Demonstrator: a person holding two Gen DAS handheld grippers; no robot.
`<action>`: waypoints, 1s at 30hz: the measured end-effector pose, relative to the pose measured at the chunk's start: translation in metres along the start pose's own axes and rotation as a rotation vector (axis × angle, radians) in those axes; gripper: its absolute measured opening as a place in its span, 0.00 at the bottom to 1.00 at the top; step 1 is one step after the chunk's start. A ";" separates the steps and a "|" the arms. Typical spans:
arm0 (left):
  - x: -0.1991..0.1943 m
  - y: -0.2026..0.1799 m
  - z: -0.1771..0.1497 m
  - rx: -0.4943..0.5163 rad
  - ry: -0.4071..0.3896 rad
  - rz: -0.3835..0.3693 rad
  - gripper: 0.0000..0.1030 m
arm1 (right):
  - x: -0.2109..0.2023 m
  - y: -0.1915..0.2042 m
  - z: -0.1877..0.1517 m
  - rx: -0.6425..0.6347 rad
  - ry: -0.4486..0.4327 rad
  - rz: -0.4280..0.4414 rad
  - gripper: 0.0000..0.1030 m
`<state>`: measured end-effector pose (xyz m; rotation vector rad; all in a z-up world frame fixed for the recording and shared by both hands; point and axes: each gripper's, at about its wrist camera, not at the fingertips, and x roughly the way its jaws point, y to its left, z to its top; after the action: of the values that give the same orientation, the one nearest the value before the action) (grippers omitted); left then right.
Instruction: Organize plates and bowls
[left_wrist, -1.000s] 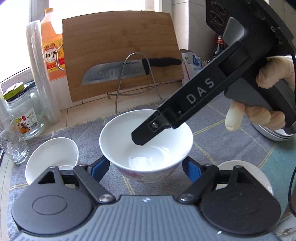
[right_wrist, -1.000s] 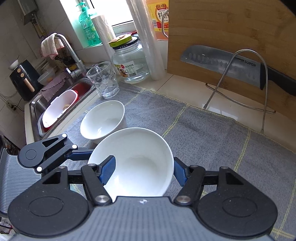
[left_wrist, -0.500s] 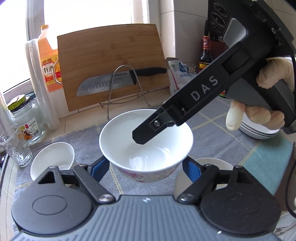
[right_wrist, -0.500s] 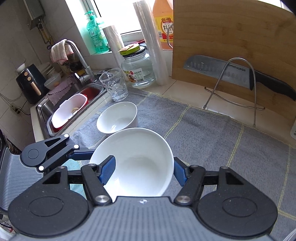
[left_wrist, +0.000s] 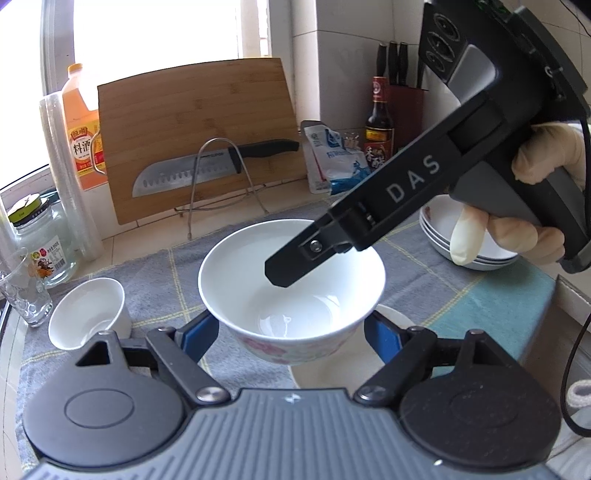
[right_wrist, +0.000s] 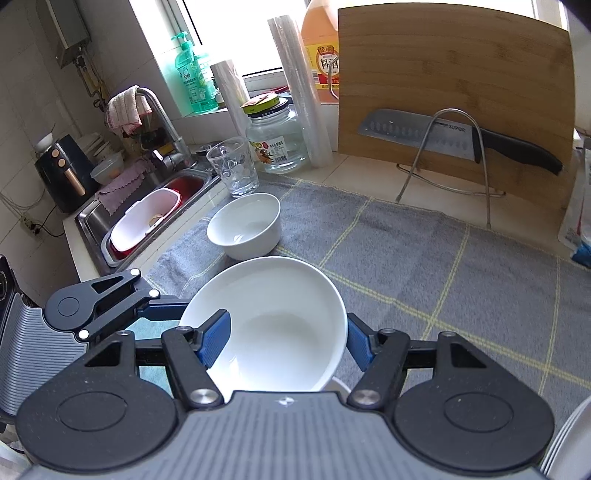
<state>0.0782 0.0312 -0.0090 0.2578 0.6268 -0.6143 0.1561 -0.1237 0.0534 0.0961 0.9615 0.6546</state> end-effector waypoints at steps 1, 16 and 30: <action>-0.001 -0.002 -0.001 0.002 0.002 -0.003 0.83 | -0.002 0.001 -0.002 -0.001 0.000 -0.002 0.70; -0.002 -0.020 -0.006 0.028 0.027 -0.065 0.83 | -0.017 -0.001 -0.030 0.046 0.005 -0.042 0.70; 0.011 -0.028 -0.015 0.036 0.085 -0.103 0.83 | -0.010 -0.010 -0.048 0.085 0.042 -0.055 0.70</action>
<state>0.0614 0.0096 -0.0289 0.2882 0.7147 -0.7166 0.1188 -0.1468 0.0290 0.1307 1.0288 0.5671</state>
